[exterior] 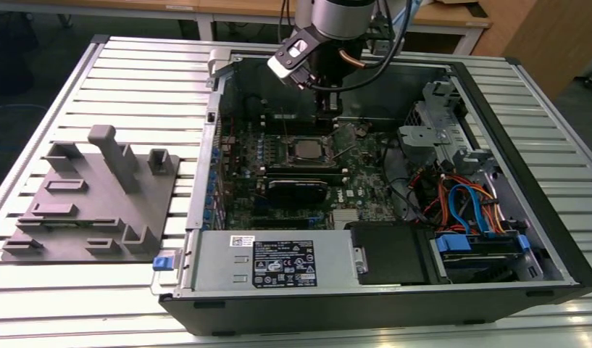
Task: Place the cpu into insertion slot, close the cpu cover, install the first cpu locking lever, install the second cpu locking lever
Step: 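Close the cpu cover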
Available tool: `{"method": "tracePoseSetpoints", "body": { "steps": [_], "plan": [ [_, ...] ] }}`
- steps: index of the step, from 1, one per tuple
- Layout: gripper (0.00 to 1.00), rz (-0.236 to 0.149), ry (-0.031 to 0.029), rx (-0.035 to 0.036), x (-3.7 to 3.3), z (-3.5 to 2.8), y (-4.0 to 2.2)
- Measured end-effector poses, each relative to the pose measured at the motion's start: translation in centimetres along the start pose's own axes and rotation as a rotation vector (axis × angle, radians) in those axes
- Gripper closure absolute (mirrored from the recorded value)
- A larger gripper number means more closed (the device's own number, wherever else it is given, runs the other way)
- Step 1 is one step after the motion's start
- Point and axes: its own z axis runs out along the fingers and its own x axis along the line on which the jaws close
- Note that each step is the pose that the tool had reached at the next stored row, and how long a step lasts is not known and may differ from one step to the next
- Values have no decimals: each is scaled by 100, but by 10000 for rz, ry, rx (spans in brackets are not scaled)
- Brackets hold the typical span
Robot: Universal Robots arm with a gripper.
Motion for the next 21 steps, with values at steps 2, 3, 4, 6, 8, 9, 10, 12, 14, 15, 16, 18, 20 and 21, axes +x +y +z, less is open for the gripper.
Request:
{"method": "tracePoseSetpoints", "body": {
  "steps": [2, 3, 4, 6, 8, 9, 10, 12, 14, 15, 16, 18, 20, 21],
  "plan": [
    [90, 0, 0, 0, 0, 0, 0],
    [90, -1, 0, 0, 0, -1, 0],
    [90, -2, -1, 1, 0, -1, 4],
    [90, -1, -2, 2, 0, -2, 19],
    [90, -1, 0, 1, 0, -1, 43],
    [90, 0, -1, 1, 0, -1, 58],
    [90, 0, -1, 2, 0, -1, 78],
    [90, -1, 0, 2, 0, 0, 118],
    [90, 0, 0, 2, 0, 0, 156],
    [90, 0, -1, 2, -1, 0, 176],
    [90, 0, 0, 2, -1, 0, 190],
    [90, -1, -1, 2, -1, 0, 206],
    [90, 0, 0, 2, -1, 1, 219],
    [90, 0, -1, 2, -1, 1, 231]
  ]
}}
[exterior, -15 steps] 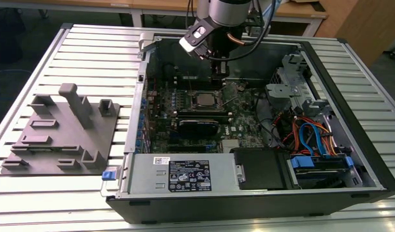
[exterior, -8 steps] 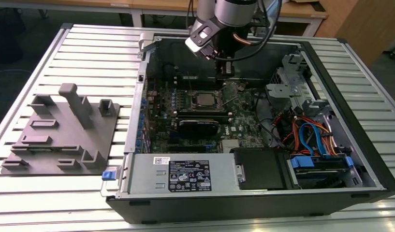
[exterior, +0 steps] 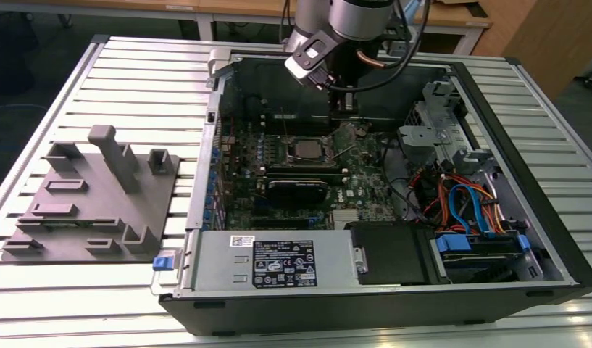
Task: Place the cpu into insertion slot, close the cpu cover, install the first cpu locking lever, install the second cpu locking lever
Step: 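Close the cpu cover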
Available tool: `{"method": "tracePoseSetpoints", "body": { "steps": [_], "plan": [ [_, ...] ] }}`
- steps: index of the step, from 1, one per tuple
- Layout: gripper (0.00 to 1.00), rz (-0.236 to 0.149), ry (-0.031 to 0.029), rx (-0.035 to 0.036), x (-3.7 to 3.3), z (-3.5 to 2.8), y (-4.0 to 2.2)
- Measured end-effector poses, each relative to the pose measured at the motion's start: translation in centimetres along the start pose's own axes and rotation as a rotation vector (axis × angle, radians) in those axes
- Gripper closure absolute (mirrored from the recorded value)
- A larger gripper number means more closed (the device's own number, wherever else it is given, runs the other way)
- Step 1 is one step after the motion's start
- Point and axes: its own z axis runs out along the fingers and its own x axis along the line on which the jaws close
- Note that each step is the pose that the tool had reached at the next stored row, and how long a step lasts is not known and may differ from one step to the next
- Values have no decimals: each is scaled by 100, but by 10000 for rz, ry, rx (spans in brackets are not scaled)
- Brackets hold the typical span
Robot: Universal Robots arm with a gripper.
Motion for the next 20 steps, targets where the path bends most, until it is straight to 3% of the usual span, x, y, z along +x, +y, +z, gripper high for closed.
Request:
{"method": "tracePoseSetpoints", "body": {
  "steps": [10, 20],
  "plan": [
    [90, 0, 0, 0, 0, 4, 160],
    [90, -1, 0, 0, -1, 38, 186]
  ]
}}
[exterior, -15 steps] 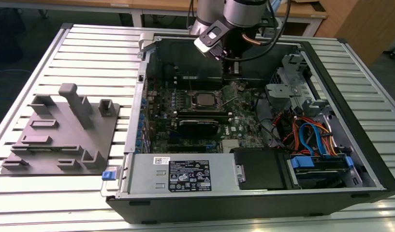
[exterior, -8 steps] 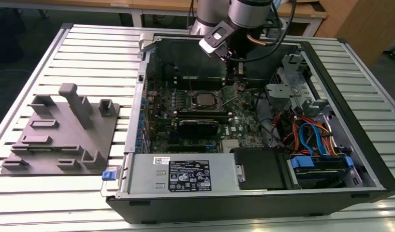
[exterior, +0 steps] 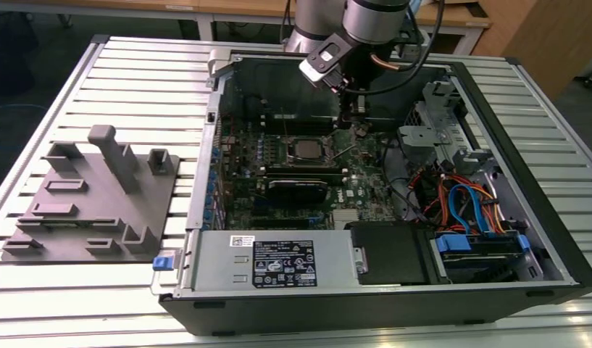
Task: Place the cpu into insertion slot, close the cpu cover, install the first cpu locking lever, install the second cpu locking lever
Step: 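Close the cpu cover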
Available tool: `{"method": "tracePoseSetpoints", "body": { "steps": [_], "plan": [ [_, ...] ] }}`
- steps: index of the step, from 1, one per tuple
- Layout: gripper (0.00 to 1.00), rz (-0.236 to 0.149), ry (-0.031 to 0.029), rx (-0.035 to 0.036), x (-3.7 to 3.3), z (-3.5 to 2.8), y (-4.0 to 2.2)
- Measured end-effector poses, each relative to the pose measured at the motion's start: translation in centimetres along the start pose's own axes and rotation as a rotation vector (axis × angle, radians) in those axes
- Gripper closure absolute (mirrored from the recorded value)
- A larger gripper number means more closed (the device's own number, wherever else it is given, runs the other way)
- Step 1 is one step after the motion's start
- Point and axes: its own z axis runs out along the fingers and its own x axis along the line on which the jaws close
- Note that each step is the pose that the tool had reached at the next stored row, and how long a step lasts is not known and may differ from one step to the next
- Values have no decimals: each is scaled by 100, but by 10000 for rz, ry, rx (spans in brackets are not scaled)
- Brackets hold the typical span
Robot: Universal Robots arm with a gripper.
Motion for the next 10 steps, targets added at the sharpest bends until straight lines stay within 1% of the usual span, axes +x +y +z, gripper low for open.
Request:
{"method": "tracePoseSetpoints", "body": {
  "steps": [10],
  "plan": [
    [90, 1, 0, 0, 0, 0, 25]
  ]
}}
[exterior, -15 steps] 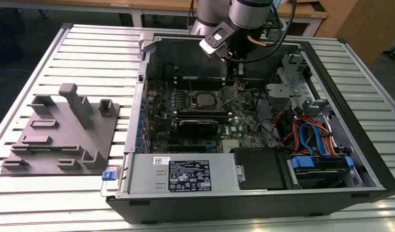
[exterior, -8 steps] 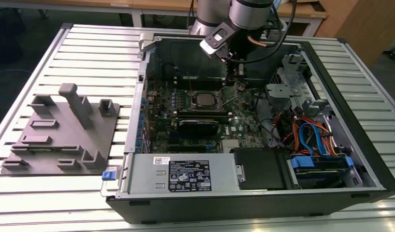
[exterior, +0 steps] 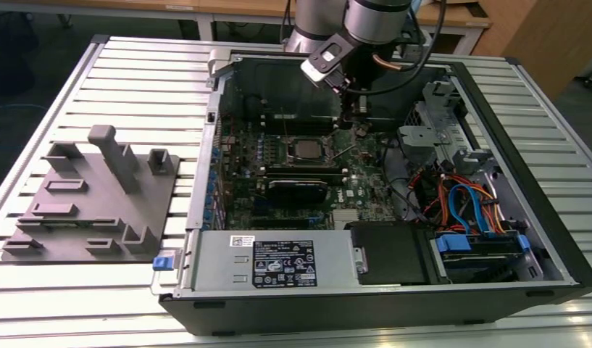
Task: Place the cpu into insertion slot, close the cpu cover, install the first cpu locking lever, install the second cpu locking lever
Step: 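Close the cpu cover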
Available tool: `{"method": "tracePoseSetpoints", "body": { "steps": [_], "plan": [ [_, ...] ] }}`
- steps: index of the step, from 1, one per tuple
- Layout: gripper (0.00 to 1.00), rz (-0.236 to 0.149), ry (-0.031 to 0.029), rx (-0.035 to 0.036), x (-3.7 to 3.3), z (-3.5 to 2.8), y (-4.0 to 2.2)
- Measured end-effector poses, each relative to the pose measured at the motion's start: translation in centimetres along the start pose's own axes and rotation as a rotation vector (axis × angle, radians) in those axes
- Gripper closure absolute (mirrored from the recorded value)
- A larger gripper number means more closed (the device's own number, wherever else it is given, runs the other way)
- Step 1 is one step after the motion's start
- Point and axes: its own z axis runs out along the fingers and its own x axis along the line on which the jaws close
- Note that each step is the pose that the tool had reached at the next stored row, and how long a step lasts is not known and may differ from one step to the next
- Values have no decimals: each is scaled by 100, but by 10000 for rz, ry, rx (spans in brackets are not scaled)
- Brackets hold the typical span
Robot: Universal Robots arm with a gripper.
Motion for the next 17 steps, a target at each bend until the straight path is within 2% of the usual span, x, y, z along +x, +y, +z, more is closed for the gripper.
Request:
{"method": "tracePoseSetpoints", "body": {
  "steps": [17],
  "plan": [
    [90, 0, 0, 0, 0, 0, 36]
  ]
}}
